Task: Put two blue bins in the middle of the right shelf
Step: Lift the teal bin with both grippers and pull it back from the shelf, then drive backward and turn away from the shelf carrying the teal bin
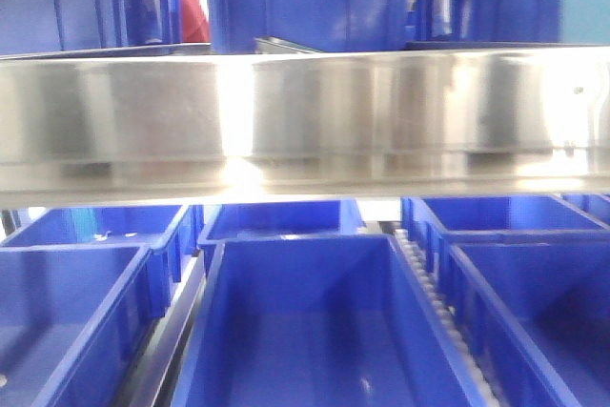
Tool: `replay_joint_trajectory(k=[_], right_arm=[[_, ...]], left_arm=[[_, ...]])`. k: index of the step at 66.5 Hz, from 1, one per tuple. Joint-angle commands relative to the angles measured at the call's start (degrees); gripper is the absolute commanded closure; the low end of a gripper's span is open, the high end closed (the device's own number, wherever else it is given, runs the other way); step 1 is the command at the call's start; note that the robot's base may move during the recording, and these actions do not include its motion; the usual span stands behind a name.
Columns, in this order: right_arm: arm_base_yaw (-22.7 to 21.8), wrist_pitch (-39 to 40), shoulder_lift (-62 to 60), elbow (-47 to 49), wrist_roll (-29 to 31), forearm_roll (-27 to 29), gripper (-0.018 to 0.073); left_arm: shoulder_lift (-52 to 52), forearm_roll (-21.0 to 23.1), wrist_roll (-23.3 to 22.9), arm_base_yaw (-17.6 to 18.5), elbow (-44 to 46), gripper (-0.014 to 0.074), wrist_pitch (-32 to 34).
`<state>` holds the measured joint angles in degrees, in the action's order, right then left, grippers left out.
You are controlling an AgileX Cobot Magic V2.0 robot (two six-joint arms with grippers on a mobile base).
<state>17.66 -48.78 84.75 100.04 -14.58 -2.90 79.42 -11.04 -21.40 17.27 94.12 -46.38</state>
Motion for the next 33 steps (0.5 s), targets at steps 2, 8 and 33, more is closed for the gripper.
replay_joint_trajectory(k=[2, 8, 33], right_arm=[[-0.24, 2.58, -0.36, 0.52, 0.59, -0.99, 0.0712], [-0.24, 2.58, -0.36, 0.52, 0.59, -0.99, 0.0712], [-0.24, 2.97, -0.36, 0.52, 0.59, -0.99, 0.0712]], left_arm=[[-0.56, -0.27, 0.12, 0.09, 0.66, 0.0707, 2.84], [-0.56, -0.27, 0.12, 0.09, 0.66, 0.0707, 2.84], [-0.54, -0.81, 0.12, 0.09, 0.66, 0.0707, 2.84]])
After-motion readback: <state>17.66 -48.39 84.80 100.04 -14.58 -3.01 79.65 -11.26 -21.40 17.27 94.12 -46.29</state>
